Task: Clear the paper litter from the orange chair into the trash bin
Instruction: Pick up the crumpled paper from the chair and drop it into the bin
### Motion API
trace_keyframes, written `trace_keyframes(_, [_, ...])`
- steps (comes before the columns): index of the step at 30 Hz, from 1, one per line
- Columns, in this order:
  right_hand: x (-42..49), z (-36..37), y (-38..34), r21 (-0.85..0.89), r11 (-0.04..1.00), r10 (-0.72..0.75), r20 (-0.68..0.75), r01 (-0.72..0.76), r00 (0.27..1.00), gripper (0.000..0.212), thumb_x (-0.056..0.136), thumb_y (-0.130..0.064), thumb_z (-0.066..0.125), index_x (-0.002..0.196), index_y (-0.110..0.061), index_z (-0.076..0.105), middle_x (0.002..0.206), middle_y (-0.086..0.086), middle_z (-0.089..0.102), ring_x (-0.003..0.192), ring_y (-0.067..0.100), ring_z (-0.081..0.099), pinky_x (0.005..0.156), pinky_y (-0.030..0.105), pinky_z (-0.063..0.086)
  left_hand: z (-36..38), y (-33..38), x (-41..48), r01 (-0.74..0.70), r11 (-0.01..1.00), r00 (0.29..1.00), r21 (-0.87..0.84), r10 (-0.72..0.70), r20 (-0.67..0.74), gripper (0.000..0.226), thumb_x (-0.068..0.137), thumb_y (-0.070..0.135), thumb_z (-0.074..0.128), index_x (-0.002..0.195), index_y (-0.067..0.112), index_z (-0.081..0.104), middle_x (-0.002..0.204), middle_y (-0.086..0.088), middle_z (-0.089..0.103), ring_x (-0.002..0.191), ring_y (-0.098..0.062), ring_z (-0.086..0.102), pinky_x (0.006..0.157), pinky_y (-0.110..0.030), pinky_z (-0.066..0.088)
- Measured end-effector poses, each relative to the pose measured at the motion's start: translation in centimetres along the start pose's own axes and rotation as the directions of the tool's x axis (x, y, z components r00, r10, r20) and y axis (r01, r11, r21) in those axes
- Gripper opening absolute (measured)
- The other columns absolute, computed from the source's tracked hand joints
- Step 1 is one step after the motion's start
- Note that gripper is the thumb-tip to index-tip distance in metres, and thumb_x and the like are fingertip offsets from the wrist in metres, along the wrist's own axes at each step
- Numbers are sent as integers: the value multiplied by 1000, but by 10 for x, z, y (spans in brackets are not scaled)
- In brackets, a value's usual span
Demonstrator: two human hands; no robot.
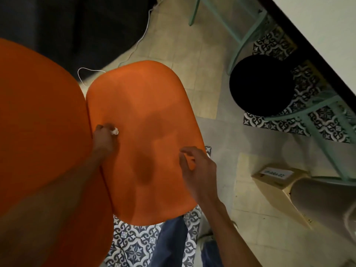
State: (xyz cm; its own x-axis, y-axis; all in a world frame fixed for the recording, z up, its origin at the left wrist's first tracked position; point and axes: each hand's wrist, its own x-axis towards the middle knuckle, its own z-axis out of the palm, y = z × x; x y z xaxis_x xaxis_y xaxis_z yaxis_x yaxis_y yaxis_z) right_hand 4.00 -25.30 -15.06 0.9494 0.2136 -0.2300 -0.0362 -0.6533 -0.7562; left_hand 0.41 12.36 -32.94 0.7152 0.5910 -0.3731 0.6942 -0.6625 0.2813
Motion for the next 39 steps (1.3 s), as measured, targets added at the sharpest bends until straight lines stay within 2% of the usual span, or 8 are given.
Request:
trace_keyframes(4, [4,-3,-4,49,999,2,-5,-2,1000,18,106,-33,66,122,-29,73,117,-12,75,102,6,69,91,32,60,-44,72,-45,-26,988,996,-155,39,81,47,83,45,63,109,9,78,108,-18,79,101,-35,75,88,-41,54])
trace_keyframes(7, [4,-6,-6,85,996,5,-21,-3,1000,18,106,-31,67,123,-29,72,116,-13,75,101,4,69,86,34,61,-56,119,-75,-40,961,981,-273,89,173,45,85,44,71,108,6,78,106,-12,79,95,-25,74,80,-26,52])
trace_keyframes(11, [-2,-16,-11,193,980,48,-9,-46,999,22,107,-35,63,128,-29,70,122,-13,73,110,2,68,92,35,61,-58,179,-125,-147,924,944,-354,238,228,15,92,22,81,104,17,77,88,8,75,80,-2,70,71,-16,45])
trace_keyframes(13, [-9,-26,-9,237,970,68,-22,-61,997,27,108,-41,60,133,-32,66,128,-14,69,117,4,66,98,39,59,-62,210,-156,-189,878,919,-440,317,236,16,91,16,81,102,23,73,87,19,73,76,10,68,69,-6,44])
trace_keyframes(18, [-31,-70,7,375,916,183,-73,-143,980,25,108,-41,62,131,-33,69,123,-18,72,115,0,67,96,29,59,-62,265,-220,-134,784,915,-606,332,228,33,85,20,88,101,17,59,85,3,77,81,-8,74,71,-26,59])
trace_keyframes(23, [-64,-125,44,482,856,282,-136,-185,950,20,102,-36,73,122,-35,74,114,-17,76,106,-1,72,89,20,59,-44,322,-282,-257,753,824,-606,498,270,29,91,1,79,93,27,65,88,13,76,89,-4,74,77,-19,58])
trace_keyframes(29, [-110,-191,111,409,894,348,-372,-184,861,25,96,-16,79,119,-26,79,117,-4,68,107,-1,66,87,7,51,-6,386,-351,-369,718,721,-590,622,307,38,94,-7,67,102,30,71,97,19,76,89,-3,75,80,-25,60])
trace_keyframes(39, [-179,-300,202,594,776,548,-470,-211,692,36,94,-14,82,119,-28,60,104,-14,77,90,-1,75,76,8,53,71,495,-457,-407,698,664,-589,669,334,15,98,16,73,108,27,73,96,13,79,90,-4,75,84,-27,61])
